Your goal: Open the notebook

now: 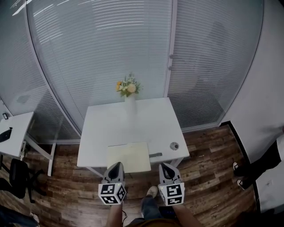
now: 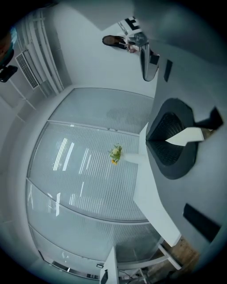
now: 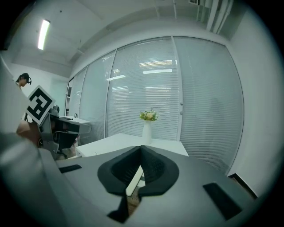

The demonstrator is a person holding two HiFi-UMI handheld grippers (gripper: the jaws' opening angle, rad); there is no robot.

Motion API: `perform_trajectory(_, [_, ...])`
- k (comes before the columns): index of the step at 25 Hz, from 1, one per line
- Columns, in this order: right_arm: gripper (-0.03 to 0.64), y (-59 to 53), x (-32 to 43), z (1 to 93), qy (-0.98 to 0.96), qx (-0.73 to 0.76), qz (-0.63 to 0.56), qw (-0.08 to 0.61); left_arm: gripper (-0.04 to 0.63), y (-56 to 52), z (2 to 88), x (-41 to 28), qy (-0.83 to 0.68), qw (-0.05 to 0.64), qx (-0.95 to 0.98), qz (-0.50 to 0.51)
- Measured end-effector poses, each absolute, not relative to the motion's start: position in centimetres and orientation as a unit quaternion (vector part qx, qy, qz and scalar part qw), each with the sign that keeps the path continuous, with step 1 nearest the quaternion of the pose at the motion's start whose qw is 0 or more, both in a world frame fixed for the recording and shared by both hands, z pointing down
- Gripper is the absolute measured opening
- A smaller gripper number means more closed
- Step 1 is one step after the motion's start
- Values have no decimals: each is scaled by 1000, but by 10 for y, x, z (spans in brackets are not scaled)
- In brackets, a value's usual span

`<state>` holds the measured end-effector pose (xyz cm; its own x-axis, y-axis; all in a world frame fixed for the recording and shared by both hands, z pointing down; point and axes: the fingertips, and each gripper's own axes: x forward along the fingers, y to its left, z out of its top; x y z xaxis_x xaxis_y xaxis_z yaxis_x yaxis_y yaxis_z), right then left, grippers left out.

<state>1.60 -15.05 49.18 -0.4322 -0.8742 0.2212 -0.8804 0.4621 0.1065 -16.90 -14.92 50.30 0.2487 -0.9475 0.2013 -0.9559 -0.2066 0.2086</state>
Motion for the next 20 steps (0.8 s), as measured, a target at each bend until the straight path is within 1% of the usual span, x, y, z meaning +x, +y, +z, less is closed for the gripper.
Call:
perform_trajectory(8, [12,-151,19,495,-845,520,17,127,25,-149,506,-168,-612,151,776,14])
perform_trajectory(20, [12,-152,18,499,-847,515,21,129,25,-150,516,-171,-611,179,771,5])
